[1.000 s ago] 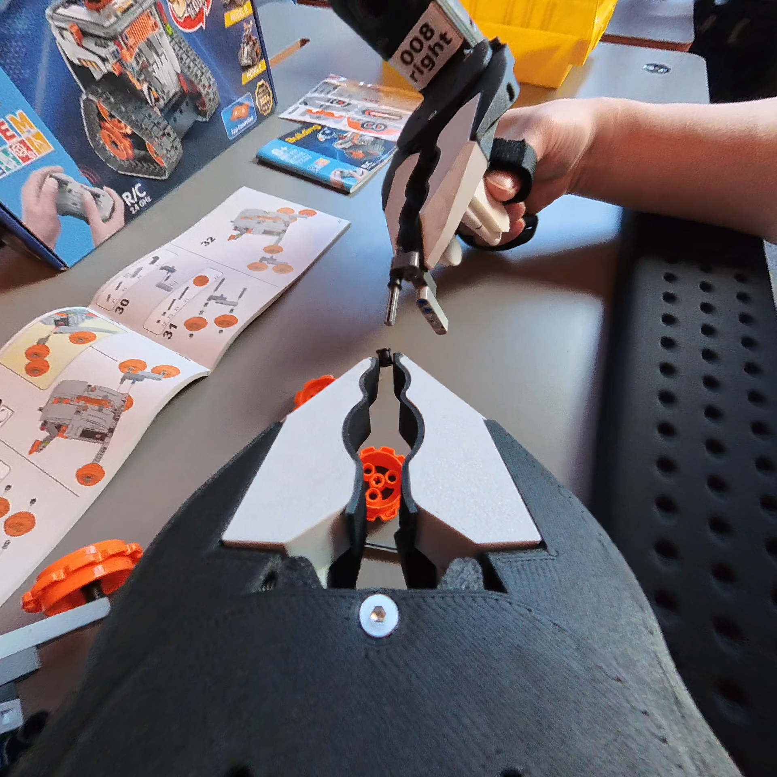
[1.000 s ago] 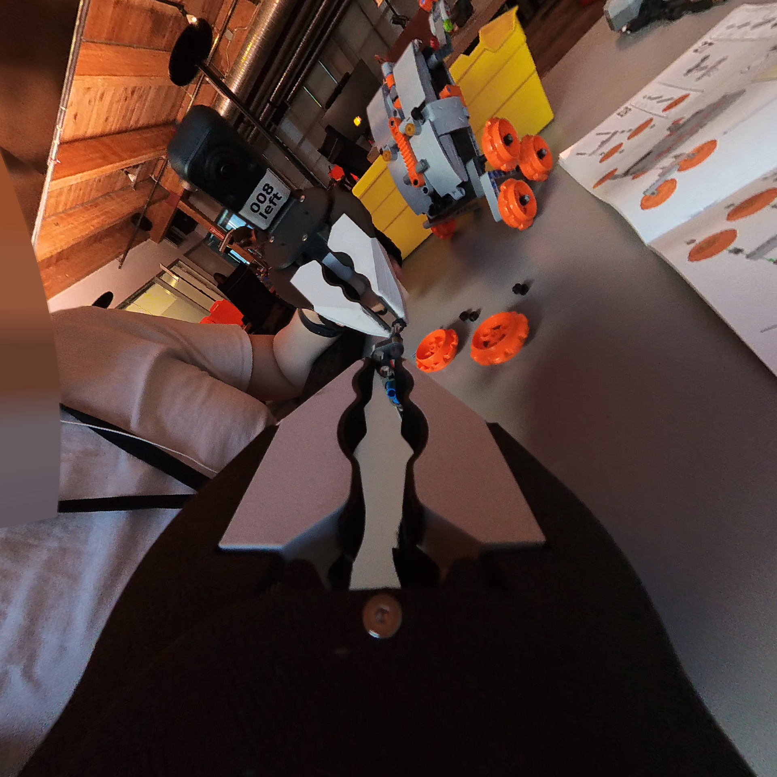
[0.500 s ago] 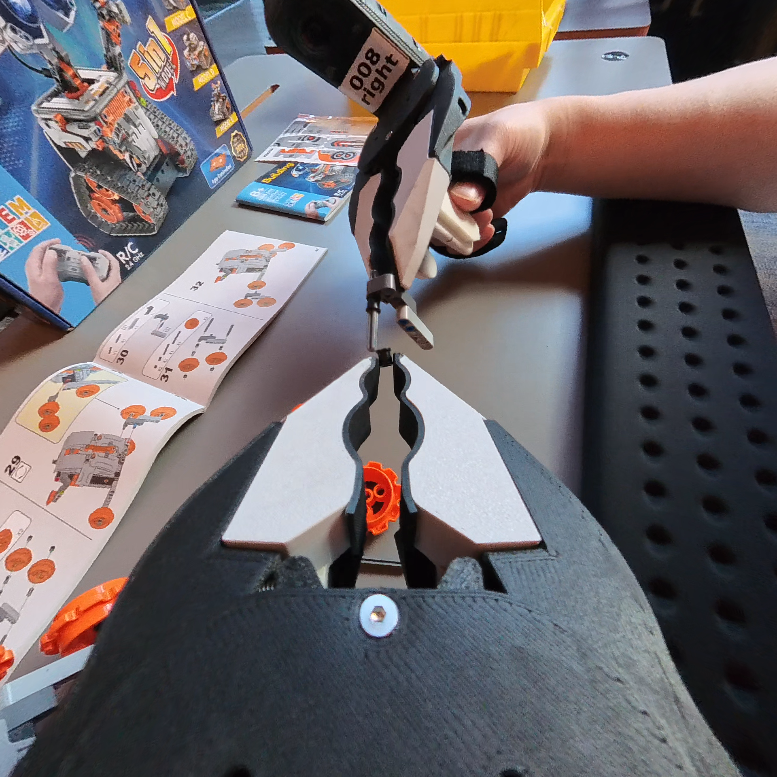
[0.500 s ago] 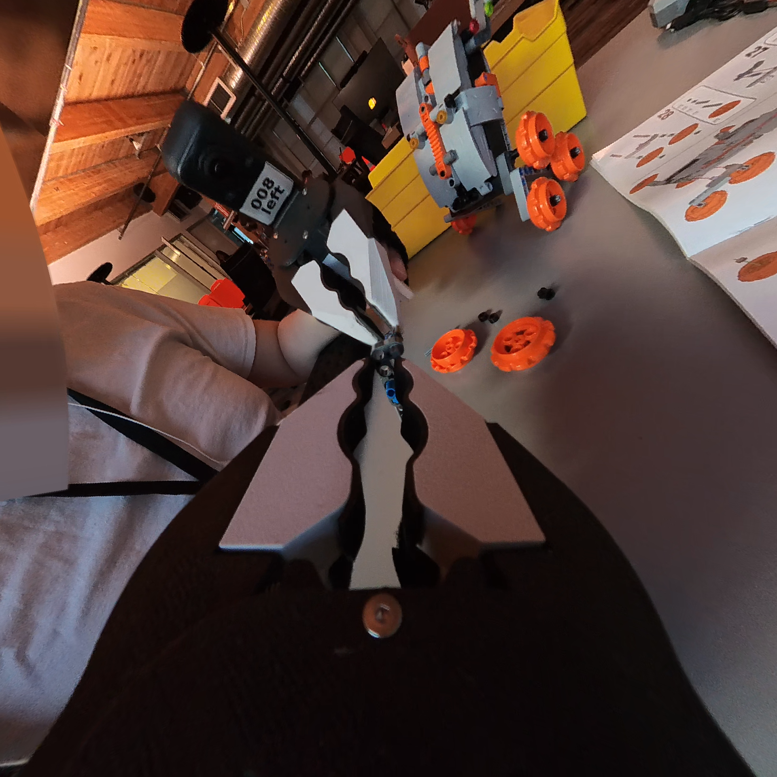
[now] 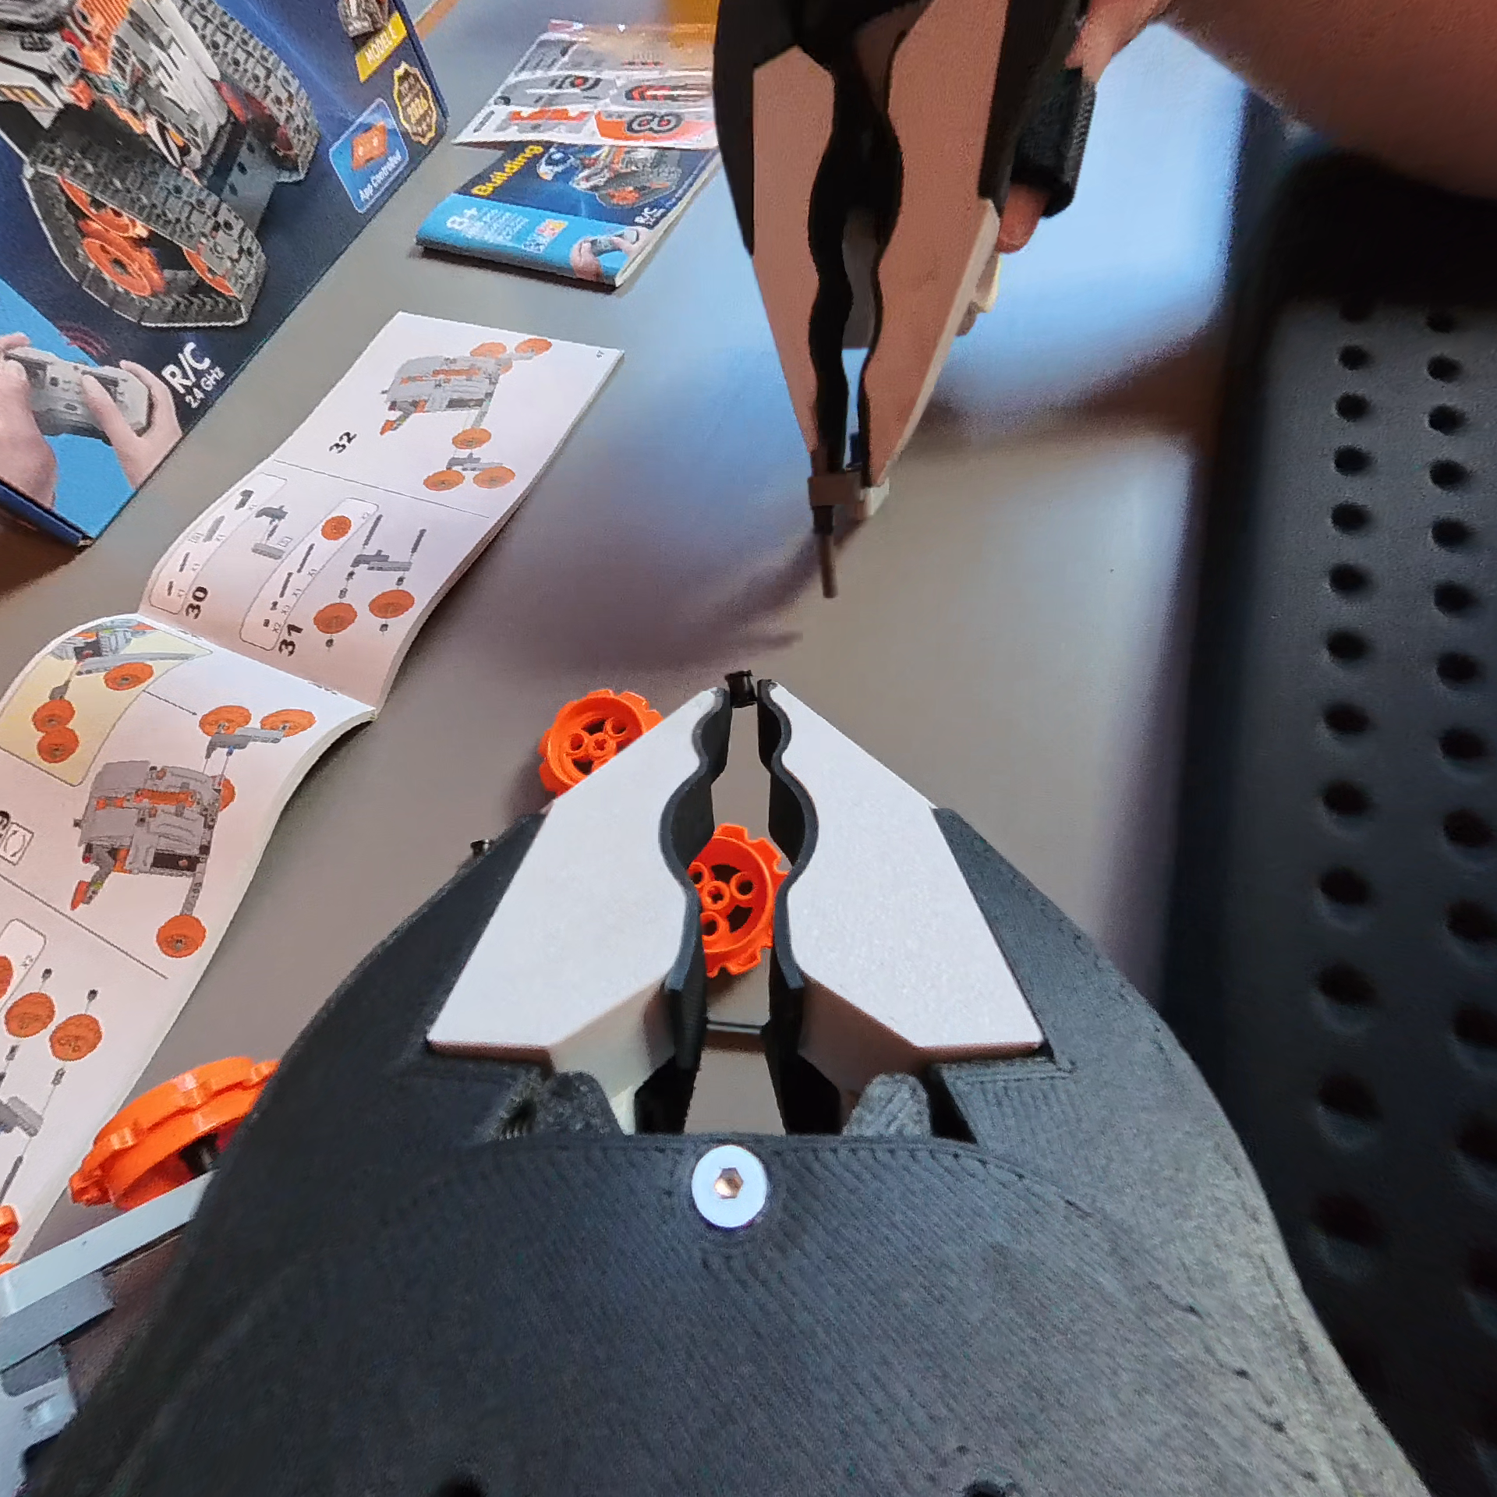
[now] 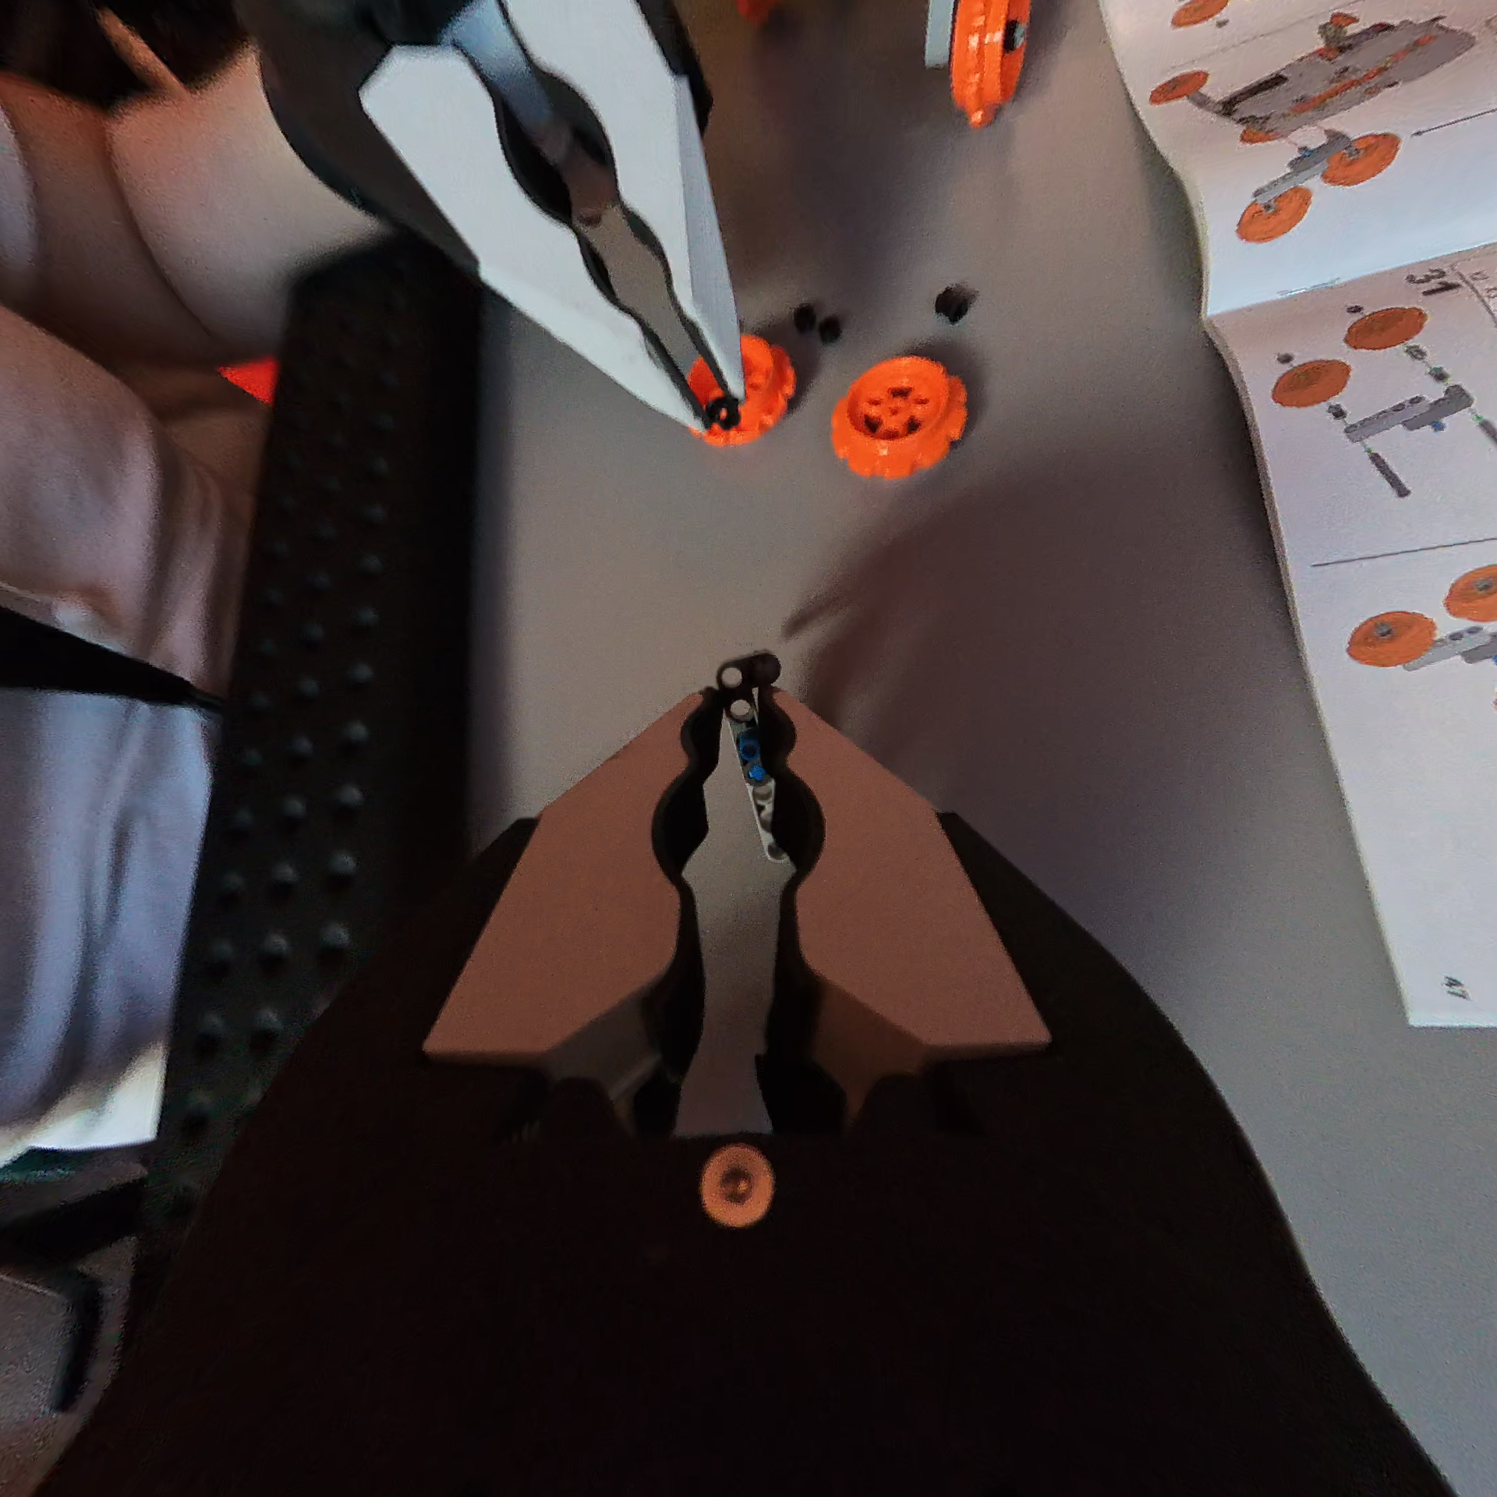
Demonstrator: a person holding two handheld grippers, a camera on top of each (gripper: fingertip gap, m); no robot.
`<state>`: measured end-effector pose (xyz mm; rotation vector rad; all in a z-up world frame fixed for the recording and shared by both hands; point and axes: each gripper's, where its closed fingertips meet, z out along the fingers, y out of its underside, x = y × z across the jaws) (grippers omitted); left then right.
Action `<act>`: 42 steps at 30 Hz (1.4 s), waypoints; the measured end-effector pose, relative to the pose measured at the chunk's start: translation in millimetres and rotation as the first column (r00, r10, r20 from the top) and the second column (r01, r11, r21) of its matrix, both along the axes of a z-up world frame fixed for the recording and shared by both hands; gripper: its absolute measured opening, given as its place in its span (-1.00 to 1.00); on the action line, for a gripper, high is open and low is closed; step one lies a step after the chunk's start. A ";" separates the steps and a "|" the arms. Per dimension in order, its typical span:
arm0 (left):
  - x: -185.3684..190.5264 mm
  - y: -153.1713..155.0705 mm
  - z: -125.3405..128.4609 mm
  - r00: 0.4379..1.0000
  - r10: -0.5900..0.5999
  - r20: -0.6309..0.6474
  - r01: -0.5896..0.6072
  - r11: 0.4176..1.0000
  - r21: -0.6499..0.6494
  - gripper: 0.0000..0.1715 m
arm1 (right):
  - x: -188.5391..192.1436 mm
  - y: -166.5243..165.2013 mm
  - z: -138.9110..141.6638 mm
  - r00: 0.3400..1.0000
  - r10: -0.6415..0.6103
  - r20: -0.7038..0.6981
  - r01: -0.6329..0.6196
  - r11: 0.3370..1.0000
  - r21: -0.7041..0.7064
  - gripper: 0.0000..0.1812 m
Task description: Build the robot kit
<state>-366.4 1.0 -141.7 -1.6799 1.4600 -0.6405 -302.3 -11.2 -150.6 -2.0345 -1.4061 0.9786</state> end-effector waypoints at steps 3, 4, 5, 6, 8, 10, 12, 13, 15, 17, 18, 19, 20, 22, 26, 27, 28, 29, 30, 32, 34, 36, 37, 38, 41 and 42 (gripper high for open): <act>-0.3 -0.4 -1.1 1.000 0.001 0.002 -0.001 1.000 -0.010 -0.95 | 5.3 -3.3 -13.1 0.995 0.017 0.102 -0.022 0.999 0.049 -0.87; -0.5 -0.3 -1.1 1.000 0.002 0.002 -0.002 1.000 -0.011 -0.95 | 5.5 -4.4 -16.4 0.992 0.022 0.122 -0.028 0.998 0.052 -0.86; -0.6 -0.4 -1.0 1.000 0.001 0.004 -0.001 1.000 -0.014 -0.95 | 4.6 -5.3 -18.8 0.991 0.026 0.132 -0.033 0.998 0.051 -0.85; -0.6 -0.5 -0.8 1.000 0.001 0.005 -0.001 1.000 -0.016 -0.95 | 3.7 -6.0 -20.9 0.990 0.028 0.141 -0.035 0.998 0.047 -0.81; -0.8 -0.8 -0.7 1.000 0.001 0.005 -0.001 1.000 -0.016 -0.95 | 3.4 -5.2 -25.0 0.986 0.021 0.163 -0.029 0.999 0.046 -0.74; -0.6 -1.6 0.0 1.000 -0.002 0.007 0.002 1.000 -0.014 -0.95 | 1.7 -6.3 -26.0 0.986 0.024 0.164 -0.032 0.999 0.041 -0.73; -0.1 -2.4 0.4 1.000 -0.005 0.009 0.005 1.000 -0.014 -0.95 | -3.2 -6.3 -23.3 0.990 0.021 0.138 -0.025 0.999 0.027 -0.71; 0.1 -2.3 0.4 1.000 -0.005 0.009 0.006 1.000 -0.014 -0.95 | -6.4 -5.4 -21.4 0.993 0.015 0.120 -0.017 1.000 0.017 -0.71; 0.3 -2.6 -0.4 1.000 -0.007 0.007 0.007 1.000 -0.015 -0.95 | -11.4 0.1 -19.3 0.996 -0.016 0.093 0.017 1.000 -0.008 -0.74; 0.7 -3.2 -1.1 1.000 -0.010 0.004 0.010 1.000 -0.016 -0.95 | -15.4 1.4 -18.8 0.997 -0.031 0.068 0.035 0.998 -0.058 -0.79; 0.9 -3.7 -1.5 1.000 -0.012 0.002 0.012 1.000 -0.017 -0.95 | -16.7 2.0 -18.8 0.998 -0.040 0.056 0.044 0.995 -0.085 -0.83; 1.1 -3.9 -1.8 1.000 -0.013 0.001 0.013 1.000 -0.016 -0.95 | -18.1 1.1 -18.0 0.998 -0.040 0.040 0.044 0.992 -0.115 -0.88; 1.4 -4.3 -2.3 1.000 -0.015 -0.001 0.015 1.000 -0.018 -0.95 | -19.9 2.2 -16.0 0.999 -0.046 0.020 0.048 0.990 -0.131 -0.91; 2.1 -5.7 -2.7 1.000 -0.020 0.002 0.020 0.999 -0.027 -0.95 | -24.3 5.6 -8.5 0.997 -0.066 -0.033 0.061 0.988 -0.145 -0.92; 3.0 -7.9 12.3 0.997 -0.015 0.076 0.021 0.997 -0.069 -0.95 | -34.2 9.7 32.2 0.960 -0.100 -0.261 0.071 0.991 -0.117 -0.92; 3.3 -9.0 21.8 0.993 -0.013 0.118 0.023 0.996 -0.084 -0.95 | -35.0 11.8 44.0 0.941 -0.112 -0.320 0.087 0.992 -0.090 -0.93; 3.4 -9.6 32.0 0.988 -0.013 0.155 0.028 0.995 -0.092 -0.95 | -35.9 12.4 56.2 0.920 -0.112 -0.377 0.097 0.993 -0.060 -0.93; 3.4 -10.2 42.5 0.983 -0.018 0.184 0.035 0.995 -0.090 -0.95 | -36.1 13.3 67.1 0.900 -0.120 -0.418 0.113 0.993 -0.042 -0.93; 3.3 -9.7 52.5 0.980 -0.024 0.197 0.040 0.996 -0.077 -0.95 | -36.1 13.7 77.7 0.883 -0.129 -0.451 0.126 0.991 -0.037 -0.93; 4.5 -7.6 72.3 0.980 -0.039 0.196 0.047 0.998 -0.040 -0.95 | -33.5 20.7 107.8 0.811 -0.159 -0.563 0.185 0.983 -0.011 -0.92; 8.9 -7.0 98.4 0.977 -0.075 0.199 0.073 0.997 0.019 -0.95 | -26.6 14.6 145.8 0.717 -0.100 -0.690 0.147 0.989 0.008 -0.93; 14.7 -4.3 132.9 0.972 -0.120 0.201 0.101 0.989 0.104 -0.95 | -16.5 16.5 177.6 0.668 -0.075 -0.740 0.151 0.988 0.036 -0.93; 18.5 -2.0 153.4 0.968 -0.144 0.204 0.114 0.982 0.152 -0.94 | -11.9 17.9 192.8 0.667 -0.048 -0.744 0.173 0.980 0.093 -0.93; 22.7 1.0 174.9 0.965 -0.164 0.203 0.122 0.971 0.206 -0.94 | -8.2 16.8 210.1 0.672 0.006 -0.741 0.197 0.963 0.186 -0.93; 38.8 4.5 237.3 0.954 -0.236 0.183 0.143 0.900 0.411 -0.94 | 3.7 6.3 274.6 0.696 0.202 -0.689 0.293 0.797 0.528 -0.94; 44.0 6.5 255.5 0.955 -0.247 0.165 0.134 0.855 0.500 -0.94 | 8.1 2.1 296.7 0.704 0.241 -0.668 0.316 0.736 0.599 -0.94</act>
